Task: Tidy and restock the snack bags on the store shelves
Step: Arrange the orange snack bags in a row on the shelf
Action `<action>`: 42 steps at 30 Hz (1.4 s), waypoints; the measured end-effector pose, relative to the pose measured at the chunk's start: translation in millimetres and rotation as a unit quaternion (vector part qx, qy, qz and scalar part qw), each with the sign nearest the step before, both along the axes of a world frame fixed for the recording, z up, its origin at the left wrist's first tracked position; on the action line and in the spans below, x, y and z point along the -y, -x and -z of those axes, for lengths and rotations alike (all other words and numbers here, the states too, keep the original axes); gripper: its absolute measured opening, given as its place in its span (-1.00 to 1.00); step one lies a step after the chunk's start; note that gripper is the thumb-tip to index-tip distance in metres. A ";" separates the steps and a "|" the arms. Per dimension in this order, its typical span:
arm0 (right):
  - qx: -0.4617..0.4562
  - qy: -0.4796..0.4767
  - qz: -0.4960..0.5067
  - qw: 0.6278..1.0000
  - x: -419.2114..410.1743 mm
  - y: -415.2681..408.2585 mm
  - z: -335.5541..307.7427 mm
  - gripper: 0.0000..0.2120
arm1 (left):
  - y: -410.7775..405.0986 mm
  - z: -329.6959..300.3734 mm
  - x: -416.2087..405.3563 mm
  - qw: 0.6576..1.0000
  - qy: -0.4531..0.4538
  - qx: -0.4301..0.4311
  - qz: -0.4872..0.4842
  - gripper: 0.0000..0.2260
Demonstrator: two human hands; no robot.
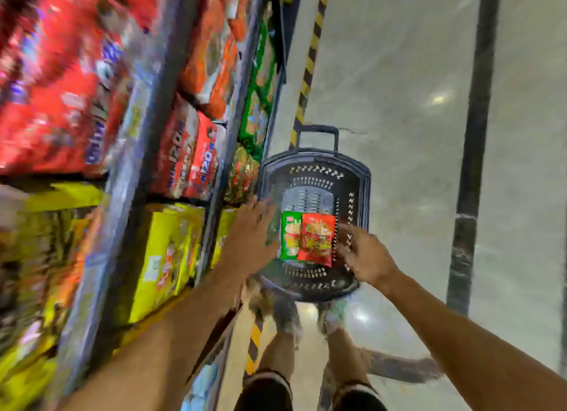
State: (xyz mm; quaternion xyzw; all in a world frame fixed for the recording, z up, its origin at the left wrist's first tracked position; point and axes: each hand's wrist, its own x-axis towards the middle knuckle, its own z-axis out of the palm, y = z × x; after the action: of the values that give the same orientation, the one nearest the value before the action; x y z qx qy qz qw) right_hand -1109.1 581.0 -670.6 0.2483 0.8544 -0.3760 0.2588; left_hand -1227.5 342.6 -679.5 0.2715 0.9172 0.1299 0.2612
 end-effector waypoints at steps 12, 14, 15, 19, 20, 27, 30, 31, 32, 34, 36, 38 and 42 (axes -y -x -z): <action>-0.060 -0.100 -0.100 0.988 -21.5 -63.3 -224.6 -0.62 | -55.6 -189.9 -23.2 0.993 -0.009 -0.070 0.093 -0.40; -0.074 -0.102 -0.115 0.985 -28.8 -68.0 -231.6 -0.64 | -68.7 -206.6 -25.3 0.996 0.005 -0.049 0.068 -0.39; -0.083 -0.105 -0.130 0.982 -32.8 -67.8 -235.4 -0.64 | -74.1 -213.3 -24.5 0.996 -0.001 -0.059 0.061 -0.39; -0.122 -0.117 -0.227 0.959 -45.8 -53.2 -247.3 -0.61 | -101.0 -240.1 -13.3 0.994 0.020 -0.103 -0.002 -0.40; -0.139 -0.113 -0.258 0.949 -45.9 -46.3 -252.2 -0.60 | -111.2 -248.2 -9.1 0.994 0.030 -0.103 -0.029 -0.42; -0.202 -0.063 -0.449 0.868 8.0 -40.7 -284.5 -0.54 | -218.7 -290.9 40.4 0.977 0.050 -0.121 -0.169 -0.40; -0.243 -0.056 -0.518 0.818 49.6 -57.7 -297.7 -0.55 | -280.0 -313.2 70.1 0.962 0.082 -0.145 -0.218 -0.48; -0.258 -0.050 -0.540 0.799 65.5 -64.6 -303.0 -0.56 | -302.2 -319.7 81.0 0.954 0.093 -0.160 -0.235 -0.49; -0.269 -0.041 -0.559 0.783 82.7 -73.7 -309.0 -0.56 | -326.2 -327.5 91.9 0.947 0.108 -0.161 -0.258 -0.48; -0.291 -0.027 -0.595 0.749 120.7 -96.6 -320.7 -0.56 | -376.7 -342.7 113.9 0.929 0.137 -0.162 -0.303 -0.47; -0.312 -0.024 -0.629 0.711 162.5 -128.2 -333.3 -0.56 | -430.0 -357.0 140.2 0.910 0.157 -0.171 -0.343 -0.48; -0.335 -0.022 -0.661 0.671 203.6 -164.7 -349.2 -0.56 | -484.7 -375.4 161.4 0.891 0.168 -0.193 -0.376 -0.50; -0.374 -0.008 -0.702 0.605 279.5 -252.3 -394.5 -0.51 | -606.5 -412.1 203.1 0.833 0.243 -0.208 -0.453 -0.40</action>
State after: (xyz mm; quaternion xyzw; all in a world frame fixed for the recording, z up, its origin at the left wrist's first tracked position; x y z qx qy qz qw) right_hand -856.8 301.5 -276.2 -0.5885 0.7915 -0.1319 0.0988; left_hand -621.0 139.5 -267.4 -0.2253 0.9723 -0.0525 0.0340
